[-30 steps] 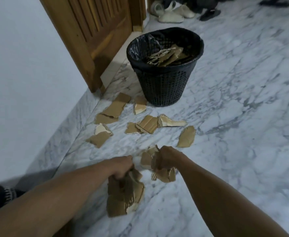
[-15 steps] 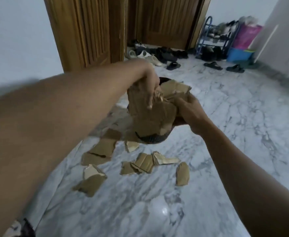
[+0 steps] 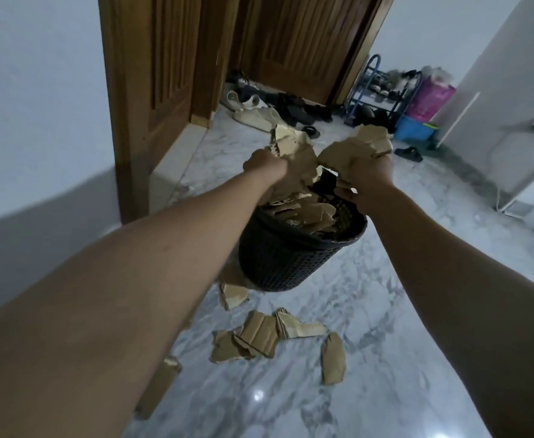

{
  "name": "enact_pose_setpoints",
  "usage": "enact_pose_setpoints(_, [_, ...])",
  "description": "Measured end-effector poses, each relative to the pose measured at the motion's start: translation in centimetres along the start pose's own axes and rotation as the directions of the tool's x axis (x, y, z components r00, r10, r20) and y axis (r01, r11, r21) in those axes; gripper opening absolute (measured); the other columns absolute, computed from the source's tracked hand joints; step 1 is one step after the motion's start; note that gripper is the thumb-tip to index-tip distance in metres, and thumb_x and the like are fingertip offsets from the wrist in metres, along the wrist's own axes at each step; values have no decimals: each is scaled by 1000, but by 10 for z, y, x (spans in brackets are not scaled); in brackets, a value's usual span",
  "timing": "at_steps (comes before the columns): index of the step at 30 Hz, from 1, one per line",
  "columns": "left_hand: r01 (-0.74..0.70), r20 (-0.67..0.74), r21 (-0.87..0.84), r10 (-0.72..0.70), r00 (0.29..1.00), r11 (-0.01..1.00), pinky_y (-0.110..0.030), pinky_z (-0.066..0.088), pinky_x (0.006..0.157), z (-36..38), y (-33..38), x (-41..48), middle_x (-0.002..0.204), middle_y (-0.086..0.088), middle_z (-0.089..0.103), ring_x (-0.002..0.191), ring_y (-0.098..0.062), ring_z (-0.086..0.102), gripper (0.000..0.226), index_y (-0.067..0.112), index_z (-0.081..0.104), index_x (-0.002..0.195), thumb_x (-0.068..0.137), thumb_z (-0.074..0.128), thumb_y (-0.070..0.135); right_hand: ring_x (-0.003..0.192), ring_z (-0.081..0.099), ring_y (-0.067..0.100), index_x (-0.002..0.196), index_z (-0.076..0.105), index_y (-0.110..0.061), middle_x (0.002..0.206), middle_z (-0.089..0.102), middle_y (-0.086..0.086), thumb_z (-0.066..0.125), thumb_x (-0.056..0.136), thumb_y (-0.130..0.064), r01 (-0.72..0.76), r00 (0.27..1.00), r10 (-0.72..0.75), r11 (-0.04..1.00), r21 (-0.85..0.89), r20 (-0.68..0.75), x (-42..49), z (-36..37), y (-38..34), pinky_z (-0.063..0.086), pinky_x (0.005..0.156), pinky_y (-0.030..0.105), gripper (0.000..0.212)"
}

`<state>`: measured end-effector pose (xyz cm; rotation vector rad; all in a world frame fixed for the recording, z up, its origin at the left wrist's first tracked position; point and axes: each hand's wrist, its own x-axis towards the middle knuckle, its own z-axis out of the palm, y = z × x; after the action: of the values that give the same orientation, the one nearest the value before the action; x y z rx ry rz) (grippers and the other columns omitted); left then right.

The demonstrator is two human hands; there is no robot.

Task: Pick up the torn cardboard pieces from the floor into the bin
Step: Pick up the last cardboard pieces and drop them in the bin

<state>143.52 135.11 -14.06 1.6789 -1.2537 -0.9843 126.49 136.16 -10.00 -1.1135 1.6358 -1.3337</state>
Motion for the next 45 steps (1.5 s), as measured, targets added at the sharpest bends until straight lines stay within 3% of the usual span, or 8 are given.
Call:
enact_pose_setpoints(6, [102,67,-40,-99,993,994,-34,48,91,23,-1,5,132,-14,55,111,-30,56,43,4,51,135,102,36,28,54,52,21,85,56,-13,78,56,13,46,91,-6,-24,999,23,999,-26,-28,11,-3,26,47,50,31,14])
enact_pose_setpoints(10, [42,112,40,-46,993,998,-34,52,74,22,-7,8,110,-16,62,85,-24,57,41,0,53,131,98,44,21,68,60,22,82,54,-10,85,61,10,62,94,-32,-17,996,48,920,-392,70,12,-6,37,56,64,36,26])
enact_pose_setpoints(14, [-91,75,278,73,994,956,-28,42,58,18,-8,-6,90,-10,61,67,-20,53,20,5,60,96,93,53,23,57,51,18,75,49,-7,71,52,6,66,91,-39,85,996,-89,756,-649,27,8,-22,37,38,46,26,40])
enact_pose_setpoints(25, [-377,490,793,-133,862,477,-36,48,79,-3,-25,-56,112,-7,53,97,-26,55,43,9,57,125,96,57,41,83,64,31,92,64,-8,88,65,11,72,85,-27,276,955,-135,727,-629,263,-4,-47,70,55,66,36,21])
enact_pose_setpoints(31, [-377,374,836,89,923,399,-41,52,77,31,-50,-88,127,-15,48,95,-28,59,45,6,54,116,91,60,43,84,55,25,101,62,-7,100,53,5,61,90,-25,253,952,-304,855,-453,-42,0,-85,113,49,65,25,22])
enact_pose_setpoints(36, [-223,78,715,241,967,663,-49,41,106,65,-126,-122,163,-2,-1,144,-33,24,70,17,29,146,90,63,41,108,62,35,107,59,-3,106,61,18,59,90,-28,-39,998,60,808,-587,17,-27,-109,228,50,80,36,30])
enact_pose_setpoints(40, [-149,201,811,-30,979,565,-47,38,105,76,-193,-145,156,-7,23,138,-32,34,69,15,33,144,90,59,49,125,51,37,139,46,-11,138,51,17,59,91,-39,18,867,418,516,-856,271,-69,-118,304,50,91,41,57])
enact_pose_setpoints(45, [61,79,862,-252,964,503,-42,44,99,40,-256,-164,142,-7,42,127,-30,46,55,17,43,136,92,57,46,126,48,37,134,53,-15,141,48,15,53,92,-47,1,851,468,451,-892,238,-97,-100,337,43,105,47,53])
